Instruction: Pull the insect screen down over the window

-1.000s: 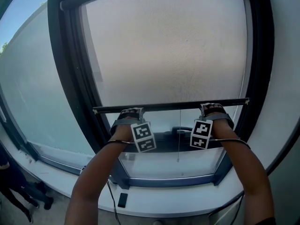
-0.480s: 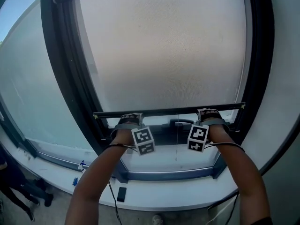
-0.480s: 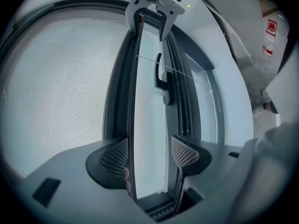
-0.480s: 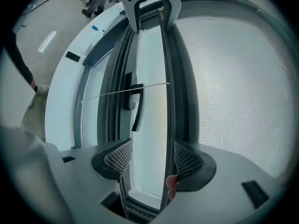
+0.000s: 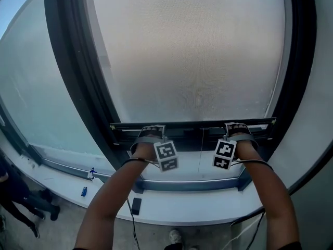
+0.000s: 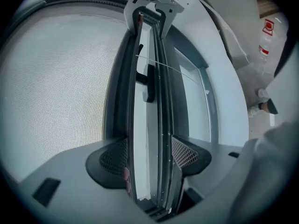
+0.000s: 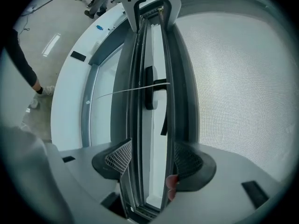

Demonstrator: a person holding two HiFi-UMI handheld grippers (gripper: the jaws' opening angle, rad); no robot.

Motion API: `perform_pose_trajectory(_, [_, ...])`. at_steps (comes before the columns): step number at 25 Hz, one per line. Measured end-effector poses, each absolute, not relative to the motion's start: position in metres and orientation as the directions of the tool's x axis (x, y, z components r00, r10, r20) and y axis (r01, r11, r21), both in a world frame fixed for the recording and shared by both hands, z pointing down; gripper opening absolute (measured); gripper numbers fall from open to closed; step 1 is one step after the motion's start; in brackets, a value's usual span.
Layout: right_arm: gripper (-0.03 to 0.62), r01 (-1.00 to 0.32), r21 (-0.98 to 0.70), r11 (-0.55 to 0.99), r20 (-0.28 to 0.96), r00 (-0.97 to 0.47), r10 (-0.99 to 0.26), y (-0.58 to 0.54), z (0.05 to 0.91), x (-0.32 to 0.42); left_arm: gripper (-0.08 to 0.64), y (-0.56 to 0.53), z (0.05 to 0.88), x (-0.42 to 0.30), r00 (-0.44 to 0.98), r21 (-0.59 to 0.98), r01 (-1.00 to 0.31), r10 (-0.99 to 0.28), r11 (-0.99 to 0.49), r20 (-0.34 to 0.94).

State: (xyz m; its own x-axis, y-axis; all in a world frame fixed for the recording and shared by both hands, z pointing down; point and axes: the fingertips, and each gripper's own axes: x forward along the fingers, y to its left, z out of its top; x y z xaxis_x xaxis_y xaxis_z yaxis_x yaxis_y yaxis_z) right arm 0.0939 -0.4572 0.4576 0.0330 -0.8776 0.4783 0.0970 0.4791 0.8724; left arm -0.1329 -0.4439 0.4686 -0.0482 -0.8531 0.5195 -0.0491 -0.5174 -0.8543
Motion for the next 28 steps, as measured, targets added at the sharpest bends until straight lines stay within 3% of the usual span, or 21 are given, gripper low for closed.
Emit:
perform_pose_trajectory(11, [0.261, 0.083, 0.883, 0.463, 0.461, 0.043, -0.886, -0.458, 0.461, 0.095, 0.293, -0.445, 0.470, -0.130, -0.024, -0.868, -0.057, -0.868, -0.494, 0.496])
perform_pose_trajectory(19, [0.259, 0.084, 0.844, 0.530, 0.528, 0.049, -0.848, -0.451, 0.496, 0.094, 0.293, -0.437, 0.503, -0.130, -0.021, -0.801, -0.095, -0.804, -0.591, 0.595])
perform_pose_trajectory(28, [0.261, 0.091, 0.824, 0.560, 0.558, 0.048, -0.829, -0.451, 0.532, 0.095, 0.293, -0.440, 0.541, -0.130, -0.036, -0.791, -0.094, -0.792, -0.605, 0.610])
